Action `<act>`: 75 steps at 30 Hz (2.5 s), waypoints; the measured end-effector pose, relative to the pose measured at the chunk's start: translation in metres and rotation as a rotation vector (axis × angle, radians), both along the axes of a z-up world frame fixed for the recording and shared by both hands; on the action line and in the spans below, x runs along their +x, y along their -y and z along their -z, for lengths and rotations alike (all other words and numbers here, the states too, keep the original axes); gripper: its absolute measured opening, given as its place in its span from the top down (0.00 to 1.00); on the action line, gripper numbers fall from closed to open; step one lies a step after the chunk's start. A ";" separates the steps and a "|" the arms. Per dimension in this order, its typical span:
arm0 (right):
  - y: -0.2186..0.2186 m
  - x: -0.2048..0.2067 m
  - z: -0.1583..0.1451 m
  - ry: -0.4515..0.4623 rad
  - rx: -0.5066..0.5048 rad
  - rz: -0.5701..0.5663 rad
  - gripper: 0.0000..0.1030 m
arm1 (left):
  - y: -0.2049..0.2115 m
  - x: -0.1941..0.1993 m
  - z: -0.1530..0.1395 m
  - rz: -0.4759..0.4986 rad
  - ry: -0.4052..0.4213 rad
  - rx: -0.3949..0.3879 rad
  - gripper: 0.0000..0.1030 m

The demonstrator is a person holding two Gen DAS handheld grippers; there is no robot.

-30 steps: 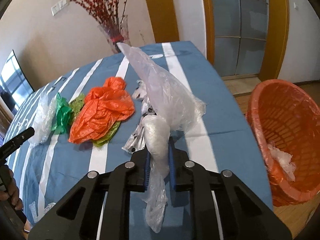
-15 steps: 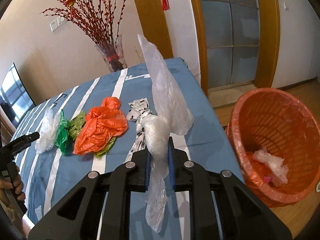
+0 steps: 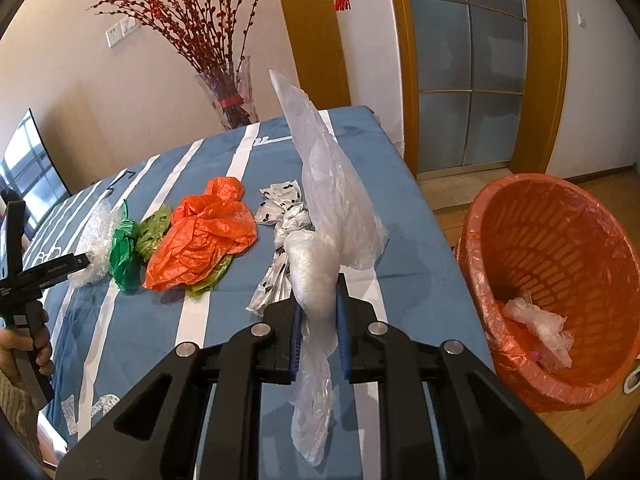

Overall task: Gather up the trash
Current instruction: 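Grasp the clear bag with the right gripper while the left reaches the bubble wrap, then grasp the bubble wrap with the left gripper and carry both bags to the basket, then release the bubble wrap and clear bag into the basket with both grippers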

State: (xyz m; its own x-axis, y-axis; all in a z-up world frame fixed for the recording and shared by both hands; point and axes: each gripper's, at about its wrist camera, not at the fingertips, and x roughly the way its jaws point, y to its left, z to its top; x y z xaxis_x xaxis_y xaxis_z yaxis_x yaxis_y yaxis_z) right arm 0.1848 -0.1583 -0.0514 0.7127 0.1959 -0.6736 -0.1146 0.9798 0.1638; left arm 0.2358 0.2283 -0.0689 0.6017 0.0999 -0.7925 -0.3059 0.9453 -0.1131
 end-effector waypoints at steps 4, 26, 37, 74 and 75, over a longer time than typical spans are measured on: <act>-0.002 -0.001 0.001 -0.003 -0.001 -0.003 0.85 | 0.010 0.001 -0.001 0.037 0.018 0.005 0.68; 0.019 -0.032 -0.034 0.098 0.015 0.012 0.85 | 0.080 -0.044 -0.102 0.169 0.224 0.099 0.88; 0.067 -0.054 -0.046 0.133 0.022 0.113 0.85 | 0.192 -0.042 -0.107 0.361 0.243 0.123 0.88; 0.219 -0.064 -0.023 0.105 0.134 0.391 0.85 | 0.438 -0.012 -0.046 0.772 0.144 0.023 0.88; 0.221 -0.062 -0.022 0.103 0.138 0.392 0.85 | 0.441 -0.011 -0.045 0.776 0.141 0.024 0.88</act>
